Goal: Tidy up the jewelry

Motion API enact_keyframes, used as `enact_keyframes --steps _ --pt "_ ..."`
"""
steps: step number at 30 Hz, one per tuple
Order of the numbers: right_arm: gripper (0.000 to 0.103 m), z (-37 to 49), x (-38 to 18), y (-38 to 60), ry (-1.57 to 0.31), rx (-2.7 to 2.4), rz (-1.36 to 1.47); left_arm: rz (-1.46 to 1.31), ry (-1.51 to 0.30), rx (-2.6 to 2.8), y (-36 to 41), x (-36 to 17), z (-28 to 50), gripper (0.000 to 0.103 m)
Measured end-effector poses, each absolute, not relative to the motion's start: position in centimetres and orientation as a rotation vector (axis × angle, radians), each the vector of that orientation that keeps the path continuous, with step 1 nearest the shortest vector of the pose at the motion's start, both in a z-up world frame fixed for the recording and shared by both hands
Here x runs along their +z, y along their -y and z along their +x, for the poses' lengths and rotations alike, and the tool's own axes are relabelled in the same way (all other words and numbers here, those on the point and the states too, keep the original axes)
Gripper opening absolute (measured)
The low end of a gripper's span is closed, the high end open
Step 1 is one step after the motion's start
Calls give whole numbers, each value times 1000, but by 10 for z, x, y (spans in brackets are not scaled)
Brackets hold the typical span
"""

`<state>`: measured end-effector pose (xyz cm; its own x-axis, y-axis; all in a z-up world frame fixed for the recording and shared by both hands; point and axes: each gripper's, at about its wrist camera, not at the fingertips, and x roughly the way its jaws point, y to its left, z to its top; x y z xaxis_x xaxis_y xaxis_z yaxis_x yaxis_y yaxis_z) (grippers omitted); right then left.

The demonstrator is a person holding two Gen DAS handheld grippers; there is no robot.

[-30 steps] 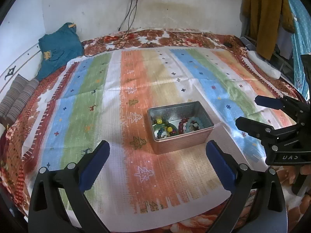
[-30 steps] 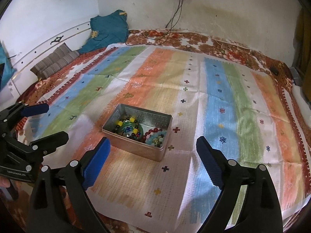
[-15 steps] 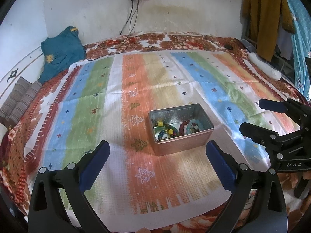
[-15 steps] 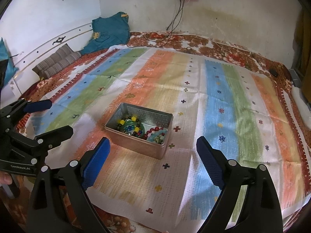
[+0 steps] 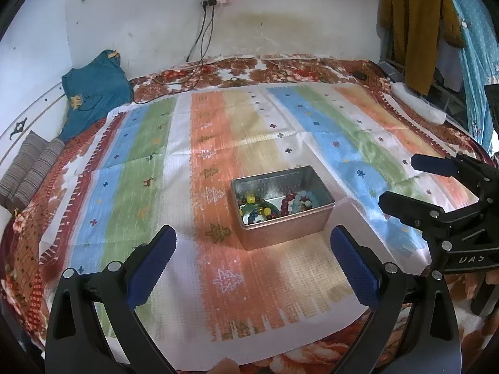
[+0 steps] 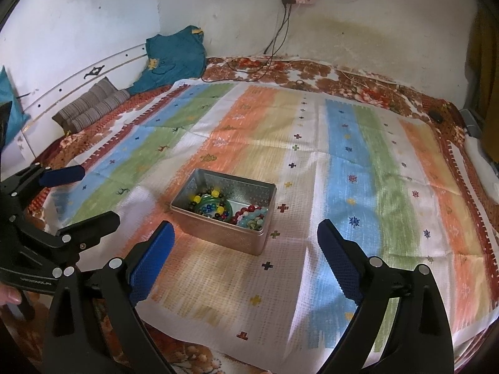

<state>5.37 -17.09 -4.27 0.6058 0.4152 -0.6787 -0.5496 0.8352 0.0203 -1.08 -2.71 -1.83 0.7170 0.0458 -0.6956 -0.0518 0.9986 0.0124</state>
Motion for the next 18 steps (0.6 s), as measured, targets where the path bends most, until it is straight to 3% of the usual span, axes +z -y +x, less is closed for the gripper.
enact_keyframes --steps 18 --pt "95 46 -40 176 -710 566 -171 -23 -729 43 30 -12 -16 97"
